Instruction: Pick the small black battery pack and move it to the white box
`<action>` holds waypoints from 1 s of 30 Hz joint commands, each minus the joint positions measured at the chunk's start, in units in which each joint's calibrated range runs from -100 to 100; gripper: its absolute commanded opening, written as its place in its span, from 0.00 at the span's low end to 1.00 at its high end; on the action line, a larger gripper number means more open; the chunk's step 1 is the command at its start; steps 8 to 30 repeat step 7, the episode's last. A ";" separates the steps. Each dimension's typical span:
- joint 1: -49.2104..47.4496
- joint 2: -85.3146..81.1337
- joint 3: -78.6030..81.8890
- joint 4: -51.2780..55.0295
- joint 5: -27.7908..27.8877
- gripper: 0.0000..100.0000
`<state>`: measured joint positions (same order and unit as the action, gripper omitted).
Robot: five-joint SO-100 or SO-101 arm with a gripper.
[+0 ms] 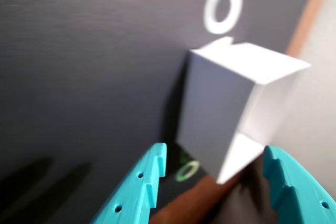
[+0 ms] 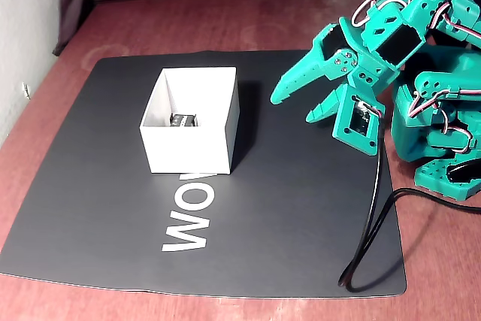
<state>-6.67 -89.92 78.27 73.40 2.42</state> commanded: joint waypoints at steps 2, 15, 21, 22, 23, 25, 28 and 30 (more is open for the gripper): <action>0.63 -4.82 0.23 3.64 -0.11 0.20; 0.63 -8.86 4.77 3.38 0.27 0.20; 0.63 -8.86 4.77 3.38 0.27 0.20; 0.63 -8.86 4.77 3.38 0.27 0.20; 0.63 -8.86 4.77 3.38 0.27 0.20; 0.63 -8.86 4.77 3.38 0.27 0.20; 0.63 -8.86 4.77 3.38 0.27 0.20; 0.63 -8.86 4.77 3.38 0.27 0.20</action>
